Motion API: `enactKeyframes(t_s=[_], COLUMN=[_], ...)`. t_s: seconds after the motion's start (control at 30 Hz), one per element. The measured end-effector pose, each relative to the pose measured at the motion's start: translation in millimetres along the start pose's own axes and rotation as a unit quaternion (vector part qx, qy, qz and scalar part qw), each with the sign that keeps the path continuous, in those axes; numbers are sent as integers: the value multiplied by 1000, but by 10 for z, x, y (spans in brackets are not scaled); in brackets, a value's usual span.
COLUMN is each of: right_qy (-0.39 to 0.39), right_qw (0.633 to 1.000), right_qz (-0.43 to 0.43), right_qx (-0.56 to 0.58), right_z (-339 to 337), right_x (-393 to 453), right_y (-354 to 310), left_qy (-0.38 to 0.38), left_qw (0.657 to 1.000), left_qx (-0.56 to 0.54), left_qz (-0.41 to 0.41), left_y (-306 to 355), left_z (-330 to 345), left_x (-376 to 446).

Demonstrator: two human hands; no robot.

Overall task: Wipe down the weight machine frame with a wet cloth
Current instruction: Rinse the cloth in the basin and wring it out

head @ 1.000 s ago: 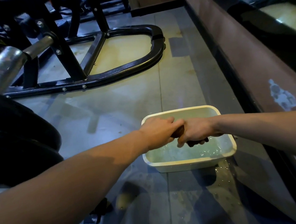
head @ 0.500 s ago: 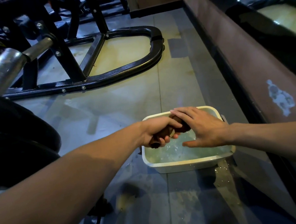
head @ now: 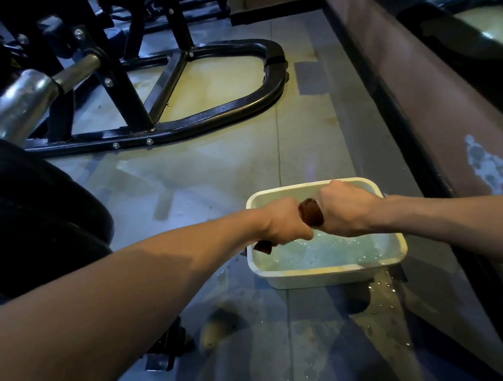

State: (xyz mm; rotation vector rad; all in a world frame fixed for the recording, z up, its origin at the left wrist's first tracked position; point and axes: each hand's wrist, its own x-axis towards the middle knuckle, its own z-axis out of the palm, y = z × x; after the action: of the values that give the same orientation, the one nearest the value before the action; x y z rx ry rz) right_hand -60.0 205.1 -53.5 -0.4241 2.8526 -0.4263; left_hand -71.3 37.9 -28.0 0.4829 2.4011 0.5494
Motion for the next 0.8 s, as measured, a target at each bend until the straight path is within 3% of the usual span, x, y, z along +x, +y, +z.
enactKeyframes(t_s=[0.1, 0.23, 0.37, 0.53, 0.63, 0.73, 0.8], right_qy=[-34, -121, -200, -242, -260, -231, -133], right_qw=[998, 970, 936, 933, 929, 935, 963], right_qz=[39, 86, 124, 115, 101, 76, 44], right_qx=[37, 195, 262, 239, 244, 257, 229], right_z=[21, -17, 1, -1, 62, 146, 182], right_x=[13, -14, -31, -4, -24, -13, -4], right_y=[-3, -18, -62, 53, 103, 109, 156], left_qy=[79, 128, 96, 113, 122, 120, 105], left_qw=[986, 939, 925, 920, 891, 920, 955], left_qx=[142, 301, 340, 334, 378, 330, 259], left_qz=[43, 108, 143, 172, 219, 176, 95], left_y=[-16, -14, -31, -72, -102, -140, -168], left_z=[39, -64, -125, 2, 99, 119, 63], left_x=[50, 54, 52, 69, 58, 55, 77])
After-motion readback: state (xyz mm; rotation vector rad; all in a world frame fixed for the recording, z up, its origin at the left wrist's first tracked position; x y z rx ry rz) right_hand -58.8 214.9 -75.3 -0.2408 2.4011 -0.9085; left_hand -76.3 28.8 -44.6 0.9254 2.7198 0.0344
